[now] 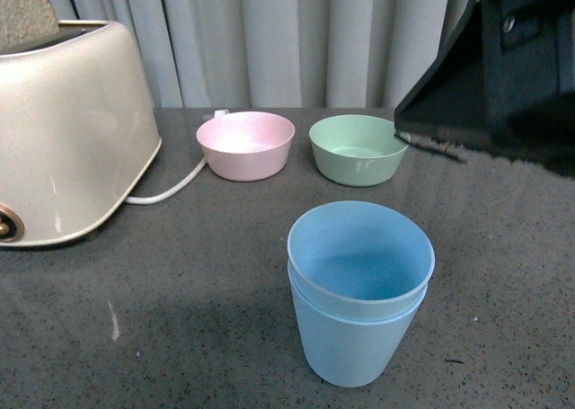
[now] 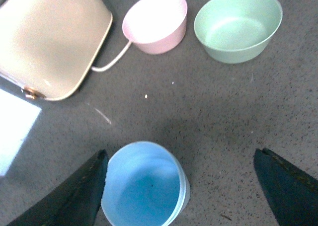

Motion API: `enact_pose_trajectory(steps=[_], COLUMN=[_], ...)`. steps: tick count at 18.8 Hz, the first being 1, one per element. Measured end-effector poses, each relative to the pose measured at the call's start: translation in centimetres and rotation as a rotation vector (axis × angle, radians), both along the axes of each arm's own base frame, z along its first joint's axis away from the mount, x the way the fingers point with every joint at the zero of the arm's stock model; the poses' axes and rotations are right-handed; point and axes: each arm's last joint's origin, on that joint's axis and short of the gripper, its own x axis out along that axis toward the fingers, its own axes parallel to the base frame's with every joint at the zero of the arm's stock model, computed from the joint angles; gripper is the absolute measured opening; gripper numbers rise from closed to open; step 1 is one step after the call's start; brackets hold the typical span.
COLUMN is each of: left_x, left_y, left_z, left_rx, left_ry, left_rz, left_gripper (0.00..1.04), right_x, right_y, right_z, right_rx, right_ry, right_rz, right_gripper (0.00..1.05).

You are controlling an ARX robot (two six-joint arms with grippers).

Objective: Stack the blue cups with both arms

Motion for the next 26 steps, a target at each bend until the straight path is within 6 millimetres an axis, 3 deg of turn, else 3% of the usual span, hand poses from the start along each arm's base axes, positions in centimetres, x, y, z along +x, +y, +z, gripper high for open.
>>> enact_pose_trajectory(steps=[2, 4, 6, 8, 10, 11, 12, 15, 17, 26], left_x=[0.0, 0.0, 0.0, 0.0, 0.0, 0.0, 0.0, 0.0, 0.0, 0.0], left_y=[0.0, 0.0, 0.0, 0.0, 0.0, 0.0, 0.0, 0.0, 0.0, 0.0], left_z=[0.0, 0.0, 0.0, 0.0, 0.0, 0.0, 0.0, 0.0, 0.0, 0.0], left_rx=[0.000, 0.000, 0.000, 0.000, 0.000, 0.000, 0.000, 0.000, 0.000, 0.000], left_ry=[0.000, 0.000, 0.000, 0.000, 0.000, 0.000, 0.000, 0.000, 0.000, 0.000], left_rz=[0.000, 0.000, 0.000, 0.000, 0.000, 0.000, 0.002, 0.000, 0.000, 0.000], left_gripper=[0.98, 0.98, 0.98, 0.98, 0.98, 0.98, 0.98, 0.98, 0.98, 0.98], right_x=[0.1, -0.6, -2.7, -5.1, -8.1, -10.6, -12.5, -13.1, -12.9, -13.0], right_y=[-1.7, -4.4, -6.9, -8.1, -9.4, -10.3, -11.3, -11.2, -11.2, -11.2], right_z=[1.6, 3.4, 2.7, 1.0, -1.4, -4.5, -5.3, -5.5, -7.1, -8.4], right_rx=[0.079, 0.151, 0.171, 0.171, -0.008, -0.147, -0.178, -0.177, -0.187, -0.185], right_ry=[-0.068, -0.214, -0.321, -0.413, -0.582, -0.563, -0.580, -0.652, -0.610, -0.633], right_rz=[-0.074, -0.208, -0.338, -0.420, -0.454, -0.422, -0.426, -0.410, -0.404, -0.406], right_gripper=[1.00, 0.98, 0.98, 0.96, 0.73, 0.49, 0.28, 0.02, 0.02, 0.02])
